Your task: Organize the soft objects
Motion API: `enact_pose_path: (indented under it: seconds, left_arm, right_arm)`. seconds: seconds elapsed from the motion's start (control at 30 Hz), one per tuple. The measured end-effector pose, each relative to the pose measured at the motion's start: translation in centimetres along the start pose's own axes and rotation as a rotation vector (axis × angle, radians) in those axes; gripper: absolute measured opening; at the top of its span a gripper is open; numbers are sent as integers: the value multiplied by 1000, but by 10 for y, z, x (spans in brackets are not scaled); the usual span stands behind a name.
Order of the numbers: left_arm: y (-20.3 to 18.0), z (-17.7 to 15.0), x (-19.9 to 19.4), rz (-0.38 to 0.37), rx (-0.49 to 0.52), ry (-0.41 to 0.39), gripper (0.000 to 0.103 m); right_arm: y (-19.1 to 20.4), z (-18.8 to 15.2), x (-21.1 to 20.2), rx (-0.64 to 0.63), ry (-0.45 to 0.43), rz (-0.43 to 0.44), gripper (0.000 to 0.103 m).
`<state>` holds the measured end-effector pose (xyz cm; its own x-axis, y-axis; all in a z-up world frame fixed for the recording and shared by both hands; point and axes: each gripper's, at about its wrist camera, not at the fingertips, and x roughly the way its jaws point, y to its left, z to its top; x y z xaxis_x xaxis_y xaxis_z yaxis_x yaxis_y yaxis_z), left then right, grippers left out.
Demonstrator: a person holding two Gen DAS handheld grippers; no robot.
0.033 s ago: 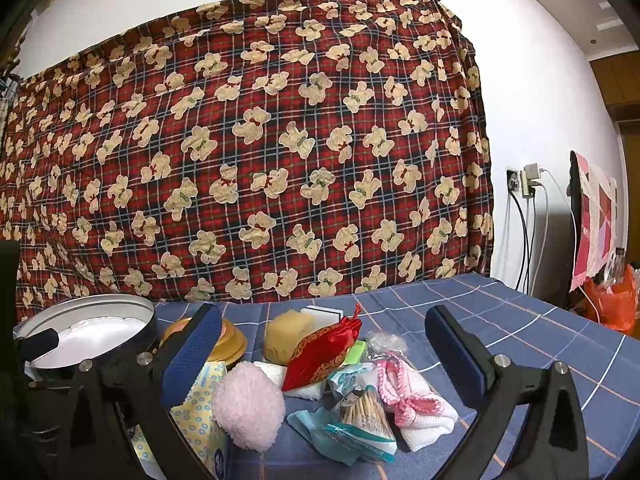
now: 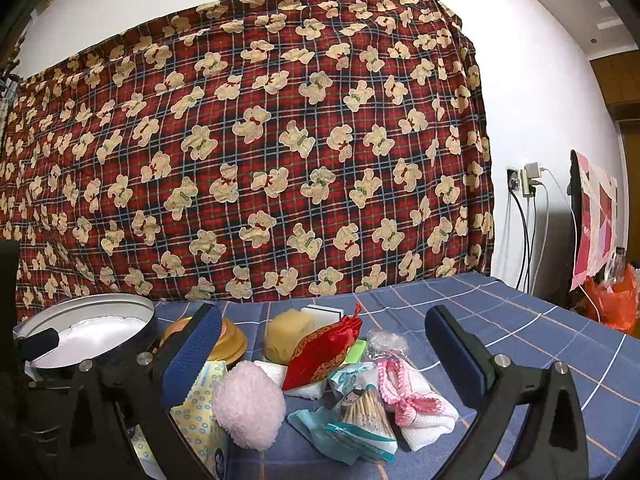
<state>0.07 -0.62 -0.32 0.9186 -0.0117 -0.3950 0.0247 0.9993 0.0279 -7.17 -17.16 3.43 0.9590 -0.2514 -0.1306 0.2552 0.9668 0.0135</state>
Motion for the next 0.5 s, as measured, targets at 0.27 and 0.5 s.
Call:
enact_pose_path:
  seconds: [0.27,0.5]
  left_arm:
    - [0,-1,-1,-2,1,0,103]
    - [0,-3,0,-9,0,6,103]
  right_arm:
    - [0,2,0,1,3,1,103]
    - [1,-2,3,1,5,1,103]
